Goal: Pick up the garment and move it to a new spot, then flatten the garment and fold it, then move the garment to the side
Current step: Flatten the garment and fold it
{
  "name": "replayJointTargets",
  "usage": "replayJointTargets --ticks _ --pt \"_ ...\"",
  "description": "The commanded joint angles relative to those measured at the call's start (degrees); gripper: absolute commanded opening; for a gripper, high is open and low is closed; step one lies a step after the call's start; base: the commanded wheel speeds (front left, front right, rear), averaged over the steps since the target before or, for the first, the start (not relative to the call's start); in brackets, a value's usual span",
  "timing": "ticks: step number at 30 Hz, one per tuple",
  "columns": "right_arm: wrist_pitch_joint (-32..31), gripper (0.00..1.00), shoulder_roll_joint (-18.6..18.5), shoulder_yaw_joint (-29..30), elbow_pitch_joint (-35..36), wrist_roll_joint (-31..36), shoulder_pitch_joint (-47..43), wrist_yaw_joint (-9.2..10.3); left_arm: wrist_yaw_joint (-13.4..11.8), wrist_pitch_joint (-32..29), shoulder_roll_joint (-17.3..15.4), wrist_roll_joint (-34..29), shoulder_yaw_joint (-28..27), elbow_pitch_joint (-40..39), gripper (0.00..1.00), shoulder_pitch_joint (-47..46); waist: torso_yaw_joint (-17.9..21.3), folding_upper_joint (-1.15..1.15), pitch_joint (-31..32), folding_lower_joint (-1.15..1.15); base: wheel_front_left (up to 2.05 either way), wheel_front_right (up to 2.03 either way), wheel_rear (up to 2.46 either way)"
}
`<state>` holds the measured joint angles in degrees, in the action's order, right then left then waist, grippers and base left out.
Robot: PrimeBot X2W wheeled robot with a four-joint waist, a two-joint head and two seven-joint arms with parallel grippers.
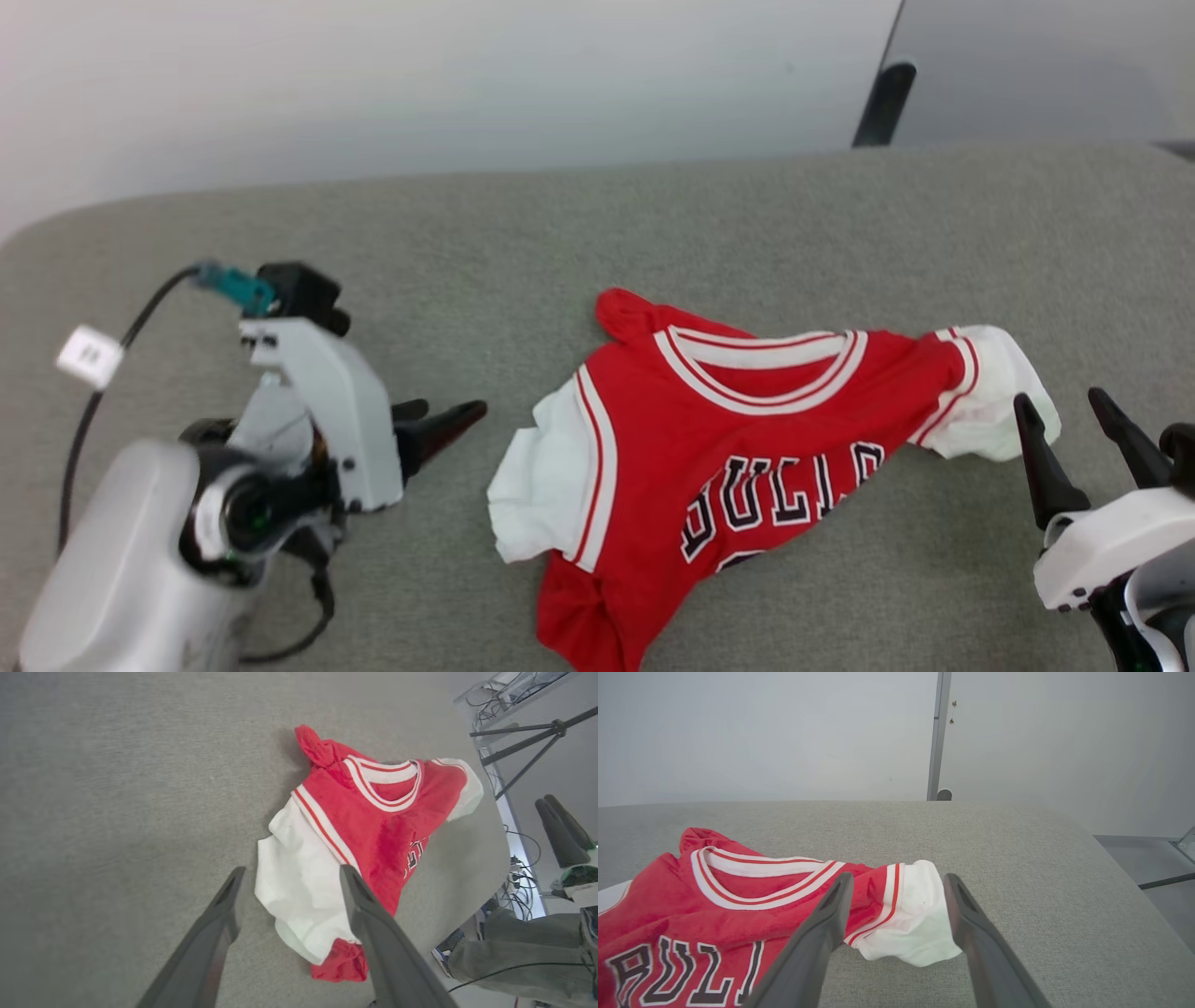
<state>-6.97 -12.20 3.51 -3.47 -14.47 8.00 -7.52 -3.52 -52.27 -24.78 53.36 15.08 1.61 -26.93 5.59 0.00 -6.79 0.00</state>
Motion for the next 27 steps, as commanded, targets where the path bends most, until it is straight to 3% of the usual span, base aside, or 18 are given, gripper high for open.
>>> replayJointTargets --ticks 1,7,10,26,27 --pt "0.20 1.00 0.23 -0.24 0.10 -0.17 0.81 0.06 -0.69 -1.37 0.41 0.66 0.36 0.75 1.00 -1.59 1.74 0.00 -2.42 0.00 0.00 0.00 0.00" --pt "0.47 1.00 0.33 -1.17 -0.48 -0.65 2.74 0.06 -1.93 -7.11 0.40 -0.24 3.55 4.83 1.00 -6.19 3.50 0.00 -5.89 0.00 0.00 0.00 0.00" --pt "0.91 1.00 0.19 -1.43 -0.98 -0.88 3.70 0.06 -0.98 -8.42 -0.22 -1.98 5.82 6.79 1.00 -7.06 4.16 0.00 -7.43 0.00 0.00 0.00 0.00" --pt "2.08 1.00 -0.27 -2.12 -3.36 -2.10 6.85 0.06 1.10 -8.32 1.46 -4.63 10.98 20.63 1.00 -6.91 5.09 0.00 -11.36 0.00 0.00 0.00 0.00" --pt "2.11 1.00 -0.24 -2.13 -3.40 -2.11 6.98 0.06 1.23 -8.31 2.14 -4.04 10.95 21.48 0.57 -6.82 5.04 0.00 -11.43 0.00 0.00 0.00 0.00"
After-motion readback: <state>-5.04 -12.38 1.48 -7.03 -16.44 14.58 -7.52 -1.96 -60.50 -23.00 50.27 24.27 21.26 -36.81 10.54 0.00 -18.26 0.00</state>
